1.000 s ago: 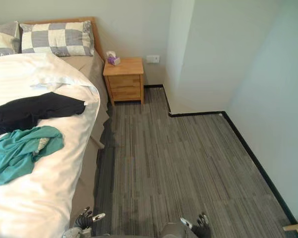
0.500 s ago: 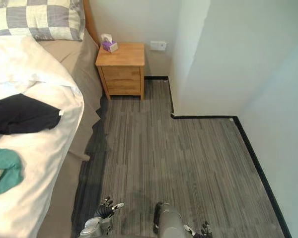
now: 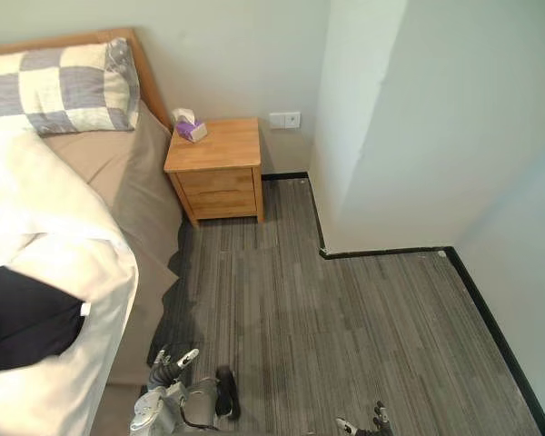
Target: Tidy the bed and pick cloth on bed and put in laundry
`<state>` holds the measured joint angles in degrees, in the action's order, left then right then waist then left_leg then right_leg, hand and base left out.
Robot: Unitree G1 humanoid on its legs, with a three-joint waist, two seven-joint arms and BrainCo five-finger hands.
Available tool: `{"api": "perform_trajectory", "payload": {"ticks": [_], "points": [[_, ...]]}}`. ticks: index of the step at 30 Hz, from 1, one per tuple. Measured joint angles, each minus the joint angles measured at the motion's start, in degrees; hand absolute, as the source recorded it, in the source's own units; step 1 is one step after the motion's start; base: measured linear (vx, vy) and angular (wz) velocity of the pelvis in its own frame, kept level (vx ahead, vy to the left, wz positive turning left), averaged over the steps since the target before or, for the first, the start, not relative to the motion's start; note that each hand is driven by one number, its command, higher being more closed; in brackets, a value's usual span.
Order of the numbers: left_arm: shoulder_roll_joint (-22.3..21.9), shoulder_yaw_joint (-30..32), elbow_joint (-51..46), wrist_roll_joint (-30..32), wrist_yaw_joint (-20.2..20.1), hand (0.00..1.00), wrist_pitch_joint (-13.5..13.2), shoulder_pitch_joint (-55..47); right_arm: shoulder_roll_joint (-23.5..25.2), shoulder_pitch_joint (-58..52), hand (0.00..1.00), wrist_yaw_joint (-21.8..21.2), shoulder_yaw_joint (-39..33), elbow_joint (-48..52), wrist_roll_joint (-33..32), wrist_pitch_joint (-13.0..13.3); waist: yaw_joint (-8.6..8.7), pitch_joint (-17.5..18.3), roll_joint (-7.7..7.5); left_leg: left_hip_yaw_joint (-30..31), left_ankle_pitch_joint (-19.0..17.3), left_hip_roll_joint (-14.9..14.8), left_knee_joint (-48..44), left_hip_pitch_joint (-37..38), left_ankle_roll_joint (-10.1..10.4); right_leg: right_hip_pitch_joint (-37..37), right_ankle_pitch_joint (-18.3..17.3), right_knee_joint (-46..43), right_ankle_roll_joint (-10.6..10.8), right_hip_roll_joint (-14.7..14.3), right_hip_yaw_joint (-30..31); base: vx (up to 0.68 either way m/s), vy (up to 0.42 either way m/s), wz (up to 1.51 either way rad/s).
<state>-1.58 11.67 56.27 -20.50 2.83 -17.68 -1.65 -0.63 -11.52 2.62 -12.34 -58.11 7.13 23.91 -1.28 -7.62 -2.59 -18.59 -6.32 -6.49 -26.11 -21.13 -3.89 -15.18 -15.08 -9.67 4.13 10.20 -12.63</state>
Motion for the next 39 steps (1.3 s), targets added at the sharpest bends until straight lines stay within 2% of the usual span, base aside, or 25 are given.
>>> {"api": "perform_trajectory", "payload": {"ticks": [1,2,4,6,7,9,10,12,14,15,17,18,19,20,21,23,25,27,28,30,31,33,36,37,39], "points": [[0.12,0.22,-0.13,0.43,0.14,0.00,0.06,0.03,0.13,1.00,0.00,-0.76,0.96,0.21,-1.35,-1.24,-0.40,0.07,-0.23,-0.36,-0.64,-0.03,-0.95,-0.06,-0.76,-0.29,1.12,-0.12,-0.05,0.02,0.09,0.51,0.289,0.31],[0.51,-0.04,-0.60,2.32,0.37,0.00,0.94,0.06,0.87,4.23,0.00,-2.14,3.14,0.38,-4.43,-4.82,-1.96,0.58,-0.92,-1.80,-1.69,-0.01,-2.90,0.59,-2.42,-1.46,4.82,-1.05,-0.15,0.35,0.70,0.48,0.263,0.28],[0.93,-1.68,-0.47,4.27,2.30,0.00,2.31,-0.10,3.35,6.89,0.00,-2.15,4.03,0.09,-7.44,-7.77,-3.88,1.59,-1.58,-2.50,-3.25,1.92,-1.56,4.26,-2.56,-0.79,9.25,-7.15,0.14,1.97,0.74,0.45,0.242,0.35],[2.26,-6.19,1.69,5.06,2.68,0.00,3.65,-0.41,3.98,7.48,0.00,-1.43,3.17,-2.32,-8.75,-9.28,-3.24,2.72,-1.47,0.45,-7.80,5.29,2.74,8.72,-1.57,4.98,13.08,-23.78,0.21,4.49,0.87,0.41,0.201,0.68],[3.73,-8.57,2.79,6.70,2.91,0.00,3.82,-0.23,3.84,7.89,0.00,-0.29,2.72,-4.67,-10.25,-10.53,-2.30,2.84,-2.03,1.49,-8.66,7.91,4.72,12.05,-2.20,9.81,20.57,-35.96,-1.00,7.82,1.93,0.43,0.157,0.68],[4.63,-9.83,4.16,6.75,3.79,0.00,3.97,-0.20,2.26,8.53,0.00,0.62,2.76,-5.08,-10.43,-10.79,-1.92,2.44,-1.39,2.19,-9.47,8.93,6.19,15.97,-1.84,15.53,17.24,-47.19,-2.36,10.47,2.02,0.31,0.091,0.27],[4.99,-10.05,5.08,6.73,3.85,0.00,4.30,-0.23,1.17,8.77,0.00,0.97,2.88,-5.06,-10.37,-11.05,-1.75,2.02,-1.10,2.91,-9.74,8.98,7.39,18.93,-1.56,17.81,13.36,-50.44,-3.23,10.42,1.37,0.29,0.071,0.21],[5.68,-11.36,6.33,6.55,3.74,0.00,4.90,-0.21,-0.31,8.57,0.00,1.55,2.86,-5.16,-10.37,-11.07,-0.72,1.45,0.15,5.62,-10.13,7.90,12.28,25.30,-1.46,22.87,4.72,-47.08,-2.34,7.56,-1.39,0.33,0.041,0.47],[5.45,-11.51,6.33,6.47,3.49,0.00,4.99,-0.18,-0.33,8.06,0.00,1.45,2.62,-4.62,-11.18,-11.10,-0.02,1.37,0.36,8.48,-10.48,6.44,14.17,27.63,-0.64,26.50,1.95,-38.21,-1.66,5.69,-5.21,0.37,-0.102,0.76],[5.01,-11.28,6.32,6.46,3.41,0.00,5.05,0.00,-0.27,8.07,0.00,1.32,2.63,-4.05,-11.81,-11.12,0.23,1.24,0.54,10.60,-10.96,5.38,14.48,28.49,0.59,28.35,2.08,-30.14,-1.42,4.90,-7.07,0.58,-0.251,1.23],[2.94,-9.22,6.24,6.63,3.09,0.00,4.99,0.61,-0.95,8.33,0.00,0.66,5.17,-3.46,-12.14,-11.25,0.29,0.99,1.43,16.13,-13.26,1.94,14.93,30.55,3.85,29.51,9.80,-5.47,-0.60,0.24,-3.51,0.70,-0.401,1.38],[2.15,-7.57,6.27,6.65,2.77,0.00,4.96,0.88,-1.19,8.25,0.00,0.43,7.26,-3.76,-11.95,-11.23,0.27,0.85,0.92,18.16,-14.49,1.40,14.80,31.36,5.41,29.43,13.76,1.80,1.04,-0.51,0.05,0.59,-0.401,1.08],[1.90,-6.90,6.35,6.66,2.51,0.00,4.99,0.68,-1.32,8.28,0.00,0.31,8.34,-3.98,-11.90,-11.29,0.23,0.75,0.57,19.18,-15.18,1.30,14.72,32.14,6.28,28.90,16.13,3.66,0.82,-0.48,1.49,0.53,-0.389,1.27],[0.85,-6.76,7.35,6.75,2.44,0.00,5.10,1.34,-2.74,8.87,0.00,0.19,9.65,-4.06,-11.82,-11.31,0.35,0.27,2.08,19.59,-15.86,-0.91,13.82,33.33,7.68,27.17,21.00,0.90,-3.22,-1.79,1.75,0.52,-0.363,0.89],[-0.06,-6.72,7.40,6.74,2.41,0.00,5.08,1.30,-3.48,9.37,0.00,0.29,9.83,-4.15,-11.68,-11.27,0.14,0.23,3.40,19.29,-15.30,-1.94,13.51,33.66,7.73,27.19,18.58,-1.65,-3.10,-2.57,1.57,0.50,-0.348,0.94],[-2.12,-5.69,7.08,6.96,2.16,0.00,4.98,1.20,-4.95,9.78,0.00,1.06,12.37,-4.12,-10.06,-10.94,-0.43,0.23,4.54,19.78,-11.62,-3.93,12.53,34.91,9.20,28.20,11.04,-12.93,-3.84,-1.64,-0.44,0.44,-0.311,0.65],[-2.37,-4.08,6.62,5.72,2.01,0.00,4.92,1.11,-5.04,9.86,0.00,1.66,14.08,-4.23,-8.96,-11.27,-1.44,0.55,4.45,19.91,-9.82,-4.58,9.47,34.77,9.16,28.06,6.46,-17.66,-3.96,-1.09,-1.11,0.40,-0.297,0.44],[-2.01,-0.50,5.42,0.79,1.82,0.00,4.55,0.62,-4.72,10.16,0.00,2.51,14.97,-4.13,-4.81,-12.08,-1.99,0.47,3.73,22.23,-6.87,-5.96,-3.32,28.54,8.22,25.87,1.78,-19.52,-4.95,-0.96,-4.32,0.32,-0.298,0.53],[-1.81,0.28,5.03,-0.44,1.40,0.00,4.44,0.41,-4.69,10.22,0.00,2.54,14.94,-4.16,-4.07,-12.32,-1.92,0.49,3.77,22.22,-5.27,-6.66,-6.48,26.61,8.43,24.71,1.24,-19.06,-5.26,-0.93,-5.82,0.29,-0.264,0.91],[-1.25,1.30,3.65,-1.32,0.30,0.00,3.79,-0.59,-4.06,10.47,0.00,2.48,14.31,-4.25,-3.41,-13.46,-1.38,0.79,3.06,18.03,-0.42,-9.75,-8.79,22.85,9.00,20.25,0.78,-15.80,-5.58,0.14,-12.55,0.33,-0.239,1.45],[-1.32,1.40,3.05,-0.78,-0.05,0.00,3.20,-0.65,-3.54,10.29,0.00,2.38,12.91,-4.34,-3.35,-14.00,-1.14,0.76,2.52,12.57,-0.72,-11.33,-7.40,21.41,9.82,17.46,0.81,-13.44,-5.63,1.16,-16.99,0.27,-0.177,1.68],[-1.35,0.60,2.42,-0.28,-0.05,0.00,2.38,-0.69,-3.61,10.34,0.00,2.05,11.29,-5.33,-2.97,-14.36,-1.59,0.77,2.21,5.34,-2.80,-11.28,-5.52,19.50,11.28,13.76,0.86,-10.39,-5.55,2.28,-22.54,0.20,-0.063,1.79],[0.64,-4.60,2.73,-0.02,-0.47,0.00,1.75,-0.88,-4.06,10.95,0.00,1.51,10.27,-7.11,-2.34,-14.97,-1.40,0.75,2.16,-2.94,-3.36,-7.51,2.65,18.42,11.27,8.42,1.17,-8.52,-5.01,3.46,-30.06,0.16,0.094,1.80],[1.43,-7.02,3.27,-0.02,-0.89,0.00,1.72,-0.83,-4.08,10.96,0.00,1.53,9.27,-7.26,-2.32,-15.47,-1.23,0.95,1.89,-7.67,-2.71,-5.04,9.07,19.19,8.62,6.60,1.43,-8.74,-4.55,3.98,-32.56,0.17,0.168,2.05],[2.55,-9.40,3.46,-0.28,-1.72,0.00,1.75,-0.92,-4.20,10.79,0.00,1.36,8.99,-8.27,-2.07,-15.70,-1.28,2.04,0.50,-6.41,0.23,-1.96,16.81,21.51,6.60,6.44,2.62,-12.46,-2.71,5.83,-33.80,0.20,0.144,1.71]]}}
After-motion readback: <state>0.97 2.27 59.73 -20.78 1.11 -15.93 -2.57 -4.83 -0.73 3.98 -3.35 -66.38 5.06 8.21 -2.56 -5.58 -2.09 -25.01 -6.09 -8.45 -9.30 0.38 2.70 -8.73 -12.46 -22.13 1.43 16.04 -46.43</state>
